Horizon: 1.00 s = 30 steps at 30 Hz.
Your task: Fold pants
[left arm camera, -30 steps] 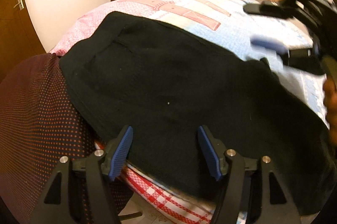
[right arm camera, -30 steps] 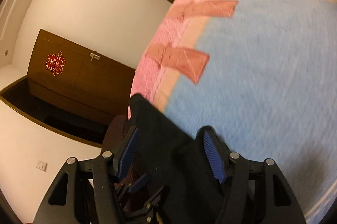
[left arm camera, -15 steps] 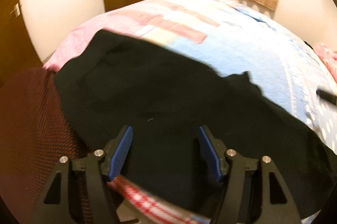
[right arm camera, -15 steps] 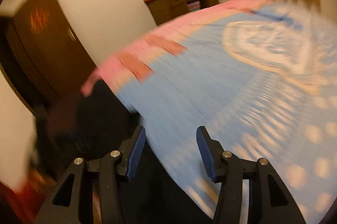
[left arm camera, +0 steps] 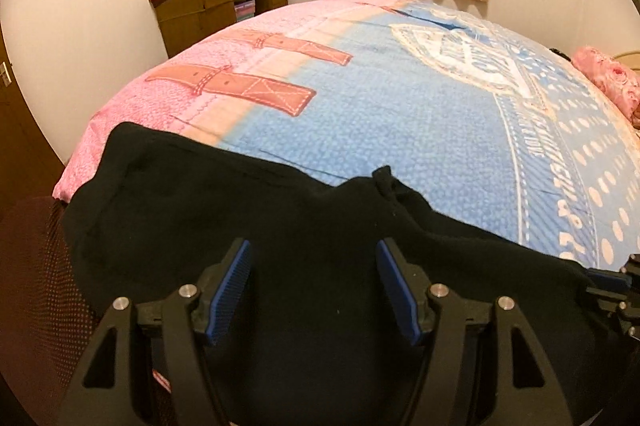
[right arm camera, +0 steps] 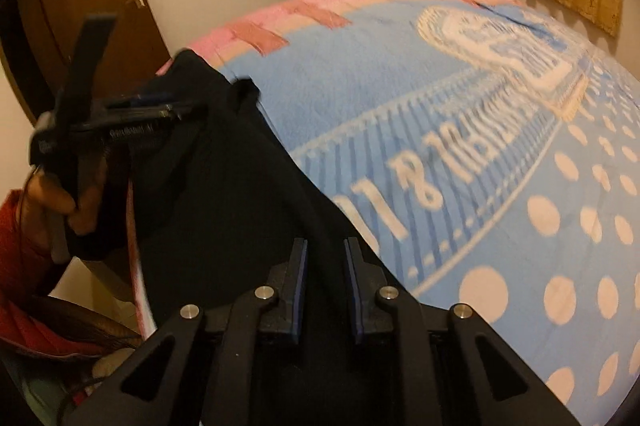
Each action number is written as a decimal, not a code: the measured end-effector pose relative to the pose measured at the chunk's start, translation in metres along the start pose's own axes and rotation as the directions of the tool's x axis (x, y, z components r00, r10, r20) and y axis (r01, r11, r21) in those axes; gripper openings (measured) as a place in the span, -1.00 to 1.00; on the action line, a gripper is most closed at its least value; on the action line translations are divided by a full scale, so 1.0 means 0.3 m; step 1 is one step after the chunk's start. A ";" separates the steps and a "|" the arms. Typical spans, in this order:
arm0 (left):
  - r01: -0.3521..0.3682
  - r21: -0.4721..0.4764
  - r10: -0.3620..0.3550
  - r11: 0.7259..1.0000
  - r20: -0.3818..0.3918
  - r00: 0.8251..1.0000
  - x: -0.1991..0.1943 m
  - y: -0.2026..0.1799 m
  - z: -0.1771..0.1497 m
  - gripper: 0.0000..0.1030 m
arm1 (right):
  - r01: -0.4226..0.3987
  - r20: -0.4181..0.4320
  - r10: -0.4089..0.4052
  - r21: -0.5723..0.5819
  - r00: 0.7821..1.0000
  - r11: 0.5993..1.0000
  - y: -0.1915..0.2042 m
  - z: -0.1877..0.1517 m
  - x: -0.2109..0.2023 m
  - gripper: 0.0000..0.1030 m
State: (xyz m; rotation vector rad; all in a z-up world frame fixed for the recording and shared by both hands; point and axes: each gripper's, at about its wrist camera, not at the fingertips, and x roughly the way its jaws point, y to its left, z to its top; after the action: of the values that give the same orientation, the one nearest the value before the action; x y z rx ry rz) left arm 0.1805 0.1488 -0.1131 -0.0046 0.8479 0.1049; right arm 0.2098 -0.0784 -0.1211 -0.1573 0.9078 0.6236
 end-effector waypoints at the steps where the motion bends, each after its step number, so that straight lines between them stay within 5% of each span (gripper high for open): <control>1: 0.002 -0.002 -0.002 1.000 -0.003 1.000 0.010 -0.001 0.007 0.31 | -0.008 0.013 0.008 0.016 1.000 1.000 -0.008 -0.003 -0.003 -0.63; 5: 0.013 -0.021 -0.013 1.000 -0.016 1.000 0.030 -0.001 0.002 0.31 | 0.012 0.013 -0.012 0.004 1.000 1.000 0.001 -0.005 -0.003 -0.64; 9: 0.021 -0.045 -0.022 0.999 -0.029 0.999 0.032 0.000 -0.012 0.31 | 0.068 0.007 -0.068 -0.050 0.998 0.996 0.035 -0.003 -0.003 -0.90; 16: 0.036 -0.073 -0.035 0.997 0.007 0.999 0.005 -0.006 0.004 0.31 | 0.154 0.124 -0.160 0.056 0.979 0.987 -0.029 0.051 -0.050 -1.00; 21: 0.042 -0.047 -0.041 0.998 0.004 0.999 -0.024 -0.054 -0.010 0.31 | 0.133 0.171 -0.159 0.154 0.972 0.979 -0.074 0.041 -0.081 -0.99; 28: 0.127 0.103 -0.132 0.987 0.041 0.990 -0.097 -0.204 -0.044 0.31 | 0.203 0.295 -0.349 0.428 0.890 0.880 -0.246 -0.222 -0.487 -0.95; 30: 0.174 0.150 -0.180 0.973 0.027 0.983 -0.103 -0.272 -0.050 0.31 | 0.256 0.237 -0.428 0.525 0.872 0.812 -0.330 -0.355 -0.592 -0.66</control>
State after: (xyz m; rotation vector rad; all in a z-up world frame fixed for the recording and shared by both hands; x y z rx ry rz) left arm 0.1566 0.0641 -0.1030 0.0599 0.8094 -0.1256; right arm 0.1122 -0.2774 -0.0617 0.2291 0.6403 0.0587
